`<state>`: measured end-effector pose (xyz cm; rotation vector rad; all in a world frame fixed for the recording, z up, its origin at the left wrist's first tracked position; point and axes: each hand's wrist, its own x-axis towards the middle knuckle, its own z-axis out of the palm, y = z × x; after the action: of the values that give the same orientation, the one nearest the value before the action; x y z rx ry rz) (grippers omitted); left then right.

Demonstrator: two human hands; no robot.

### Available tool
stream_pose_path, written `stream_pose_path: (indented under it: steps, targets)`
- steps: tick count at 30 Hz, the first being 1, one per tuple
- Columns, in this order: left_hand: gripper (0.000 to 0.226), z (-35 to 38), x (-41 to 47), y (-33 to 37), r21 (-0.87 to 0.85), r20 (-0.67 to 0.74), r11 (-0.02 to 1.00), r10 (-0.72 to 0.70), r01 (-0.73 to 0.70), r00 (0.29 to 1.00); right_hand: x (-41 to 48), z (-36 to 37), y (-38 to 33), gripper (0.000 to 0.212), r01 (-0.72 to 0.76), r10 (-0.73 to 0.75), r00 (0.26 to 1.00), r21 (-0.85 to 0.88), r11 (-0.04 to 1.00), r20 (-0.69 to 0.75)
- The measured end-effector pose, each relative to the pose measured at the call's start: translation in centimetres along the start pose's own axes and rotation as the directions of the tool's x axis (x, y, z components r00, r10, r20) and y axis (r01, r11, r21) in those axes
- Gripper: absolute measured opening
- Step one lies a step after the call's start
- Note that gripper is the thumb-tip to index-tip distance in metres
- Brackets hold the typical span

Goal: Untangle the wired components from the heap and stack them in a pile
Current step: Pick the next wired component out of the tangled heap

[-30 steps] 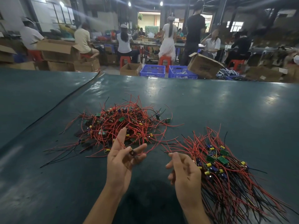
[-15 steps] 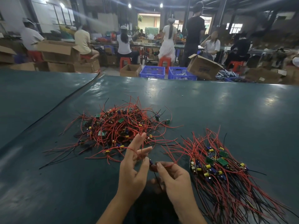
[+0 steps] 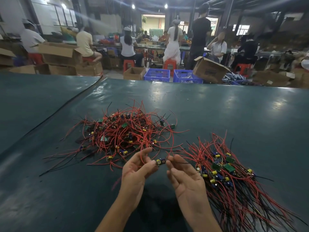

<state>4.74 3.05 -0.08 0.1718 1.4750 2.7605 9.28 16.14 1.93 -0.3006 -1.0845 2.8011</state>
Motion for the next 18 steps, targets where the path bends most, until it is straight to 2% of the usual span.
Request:
stream_pose_path:
  steps: [3,6,13,18]
  targets:
    - [0.030,0.2,-0.4,-0.2,0.106,0.025,0.994,-0.014,0.011,1.000,0.3,-0.1,1.0,0.027,0.071,-0.102,0.987,-0.225,0.972,-0.126]
    - [0.020,0.4,-0.6,-0.1,0.180,0.034,0.984,-0.006,0.000,0.999,0.6,-0.4,1.7,0.012,0.058,-0.143,0.971,-0.391,0.919,-0.192]
    - [0.015,0.3,-0.6,0.2,0.240,0.015,0.971,-0.008,0.004,1.000,-0.3,0.5,1.4,0.016,0.035,-0.068,0.997,-0.513,0.857,-0.046]
    - [0.016,0.1,-0.4,0.2,0.292,0.029,0.956,-0.002,-0.006,1.000,-0.5,0.7,1.4,0.009,0.080,-0.099,0.995,-0.529,0.845,-0.009]
